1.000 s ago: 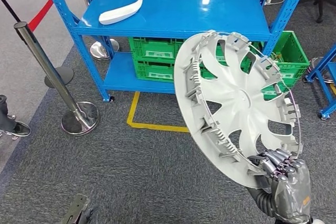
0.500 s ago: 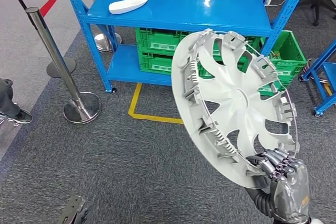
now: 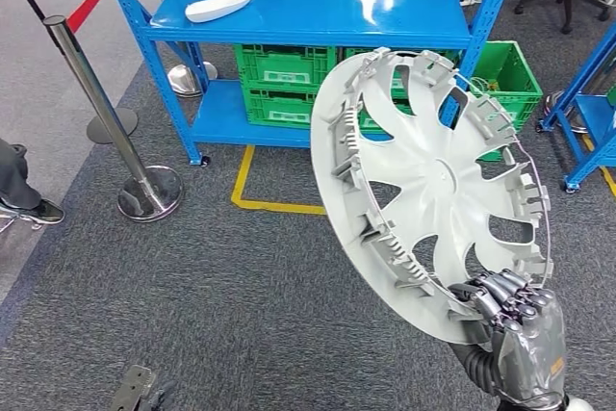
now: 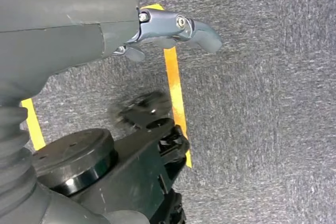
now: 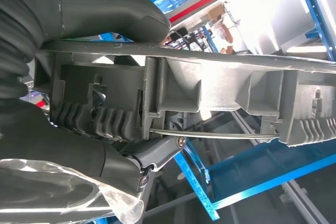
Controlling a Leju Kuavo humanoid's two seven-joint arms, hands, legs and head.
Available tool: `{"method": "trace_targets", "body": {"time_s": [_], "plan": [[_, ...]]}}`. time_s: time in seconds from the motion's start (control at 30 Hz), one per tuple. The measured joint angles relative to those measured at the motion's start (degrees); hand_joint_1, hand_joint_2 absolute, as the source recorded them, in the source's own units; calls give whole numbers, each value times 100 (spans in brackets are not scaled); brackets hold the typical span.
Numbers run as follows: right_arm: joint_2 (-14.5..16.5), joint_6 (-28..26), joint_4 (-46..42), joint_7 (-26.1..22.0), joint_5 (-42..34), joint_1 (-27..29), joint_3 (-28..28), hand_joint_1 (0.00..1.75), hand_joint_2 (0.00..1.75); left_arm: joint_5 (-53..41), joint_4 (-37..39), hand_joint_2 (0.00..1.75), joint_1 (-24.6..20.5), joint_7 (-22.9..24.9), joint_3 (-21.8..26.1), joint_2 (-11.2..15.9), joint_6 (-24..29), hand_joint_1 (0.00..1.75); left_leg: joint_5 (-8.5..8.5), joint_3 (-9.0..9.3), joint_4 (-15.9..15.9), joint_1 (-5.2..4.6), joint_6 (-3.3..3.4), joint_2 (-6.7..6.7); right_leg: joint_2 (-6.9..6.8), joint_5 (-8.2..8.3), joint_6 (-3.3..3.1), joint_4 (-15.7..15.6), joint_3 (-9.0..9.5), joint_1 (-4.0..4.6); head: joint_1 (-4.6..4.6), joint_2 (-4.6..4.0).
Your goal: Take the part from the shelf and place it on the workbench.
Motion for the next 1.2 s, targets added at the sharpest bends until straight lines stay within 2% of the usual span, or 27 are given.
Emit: {"method": "trace_targets", "body": {"time_s": [0.03, 0.07, 0.1, 0.13, 0.2, 0.23, 0.3, 0.37, 0.43, 0.5, 0.53, 0.57, 0.6, 0.63, 0.7, 0.73, 0.77, 0.83, 0.87, 0.93, 0.97, 1.0, 1.03, 1.07, 1.1, 1.13, 1.2], "plan": [[3, 0, 1, -2, 21, 0, 0, 175, 175, 14, -2, 175, 3, -5, 1, 6, 0, 0, -33, -6, 230, 2, -4, -1, 18, 30, 4, 28, -45, 4, 1, 0], [8, 0, 1, -5, 50, 0, -1, 175, 175, 26, -3, 175, 8, -14, 2, 11, 0, 0, 49, 77, 256, 2, 2, -3, 42, 56, 12, 68, -95, 7, 0, 0], [15, 0, 0, -8, 79, 0, -2, 175, 175, 38, -3, 175, 14, -24, 4, 15, 0, 0, 196, 251, 72, 2, 18, -14, 69, 73, 20, 113, -144, 10, 1, 0], [24, -1, -1, -10, 108, 0, -4, 175, 175, 47, -5, 175, 19, -34, 10, 20, 0, 0, 343, 493, -281, 1, 46, -60, 98, 85, 29, 162, -196, 12, 0, 0], [44, -2, -2, -10, 153, -7, -16, 175, 175, 51, -13, 175, 30, -46, 22, 29, 3, 0, 445, 911, -942, 3, 115, -202, 157, 105, 61, 246, -302, 19, 4, 0], [52, -2, -3, -9, 170, -10, -27, 175, 175, 53, -17, 175, 41, -49, 26, 33, 6, 0, 433, 1007, -1121, -1, 140, -253, 190, 123, 92, 273, -345, 15, 4, 0], [61, -2, -11, -8, 191, -10, -49, 175, 175, 57, -31, 175, 63, -51, 30, 39, 12, 0, 409, 1017, -1220, -9, 163, -223, 266, 177, 172, 295, -415, 7, 3, 0], [68, -2, -23, -4, 217, 0, -67, 175, 175, 61, -55, 175, 68, -51, 32, 38, 14, 0, 439, 998, -1303, 15, 220, -113, 260, 115, 237, 392, -531, 15, 19, 0], [78, -2, -32, 1, 261, 2, -82, 175, 175, 59, -79, 175, 72, -49, 34, 31, 16, 0, 488, 962, -1357, 40, 289, 2, 145, -192, 289, 850, -771, 9, 57, 0], [96, -2, -34, 12, 324, 2, -100, 175, 175, 53, -90, 175, 95, -44, 37, 31, 18, 0, 519, 906, -1352, 31, 313, 111, 54, -539, 341, 1562, -1061, -19, 77, 0], [110, -2, -34, 23, 365, 8, -113, 175, 175, 50, -92, 175, 106, -39, 38, 31, 20, 0, 532, 880, -1344, 26, 312, 173, 34, -602, 360, 1778, -1131, -29, 77, 0], [124, -2, -34, 36, 408, 17, -129, 175, 175, 46, -95, 175, 113, -34, 39, 31, 21, 0, 544, 857, -1336, 23, 307, 232, 18, -562, 372, 1790, -1099, -35, 77, 0], [137, -2, -36, 50, 449, 27, -146, 175, 175, 43, -96, 175, 114, -29, 39, 31, 22, 0, 554, 838, -1325, 23, 298, 290, -14, -425, 377, 1570, -947, -37, 77, 0], [146, -2, -40, 60, 477, 35, -162, 175, 175, 39, -99, 175, 112, -26, 40, 30, 22, 0, 562, 827, -1314, 21, 287, 342, -93, -247, 373, 1184, -704, -37, 78, 0], [160, -2, -54, 76, 507, 37, -192, 175, 175, 32, -108, 175, 112, -22, 49, 29, 22, 0, 577, 821, -1296, -1, 252, 438, -346, -52, 328, 451, -290, -11, 74, 0], [166, -2, -64, 82, 519, 39, -209, 175, 175, 28, -113, 175, 111, -19, 58, 29, 22, 0, 586, 821, -1290, -15, 228, 480, -422, -26, 288, 267, -205, 4, 72, 0], [174, -2, -73, 91, 538, 45, -224, 175, 175, 22, -116, 175, 111, -16, 67, 29, 22, 0, 597, 821, -1288, -25, 200, 528, -434, -36, 244, 216, -210, 19, 70, 0], [193, -2, -101, 116, 595, 83, -254, 175, 175, 3, -131, 175, 108, -11, 78, 27, 22, 0, 607, 817, -1280, -20, 138, 605, -310, 27, 150, 213, -251, 15, 72, 0], [205, -2, -119, 127, 625, 104, -268, 175, 175, -7, -142, 175, 109, -11, 78, 27, 21, 0, 560, 800, -1240, -10, 102, 554, -258, 62, 108, 203, -258, 8, 68, 0], [233, -2, -149, 139, 668, 126, -293, 175, 175, -18, -160, 175, 119, -8, 79, 29, 20, 0, 254, 652, -864, 14, 44, 291, -153, 144, 27, 182, -276, -12, 60, 0], [246, -2, -156, 144, 680, 129, -304, 175, 175, -20, -162, 175, 129, -5, 81, 32, 20, 0, 31, 518, -508, 22, 27, 150, -92, 171, 5, 185, -307, -8, 57, 0], [258, -2, -158, 155, 691, 134, -314, 175, 175, -22, -162, 175, 143, 2, 83, 36, 20, 0, -171, 367, -108, 27, 22, 74, -22, 193, -11, 193, -339, -2, 57, 0], [271, -2, -158, 172, 704, 146, -326, 175, 175, -35, -163, 175, 158, 16, 85, 41, 21, 0, -282, 261, 198, 27, 24, 46, 54, 208, -17, 203, -366, 6, 58, 0], [282, -2, -160, 193, 727, 166, -340, 175, 175, -56, -165, 175, 169, 36, 87, 43, 21, 0, -284, 230, 326, 26, 35, 34, 133, 218, -16, 217, -388, 15, 59, 0], [293, -2, -164, 216, 761, 191, -356, 175, 175, -94, -169, 175, 177, 66, 87, 46, 23, 0, -172, 299, 224, 25, 56, 19, 209, 225, -14, 235, -404, 24, 60, 0], [306, -2, -175, 238, 808, 221, -374, 175, 175, -147, -178, 175, 181, 106, 88, 50, 27, 0, 19, 458, -82, 23, 87, -28, 281, 228, -10, 253, -415, 31, 59, 0], [338, -2, -218, 285, 926, 281, -416, 175, 175, -284, -201, 175, 192, 201, 87, 67, 46, 0, 341, 814, -823, 27, 168, -264, 412, 235, 8, 294, -445, 43, 64, 0]]}}
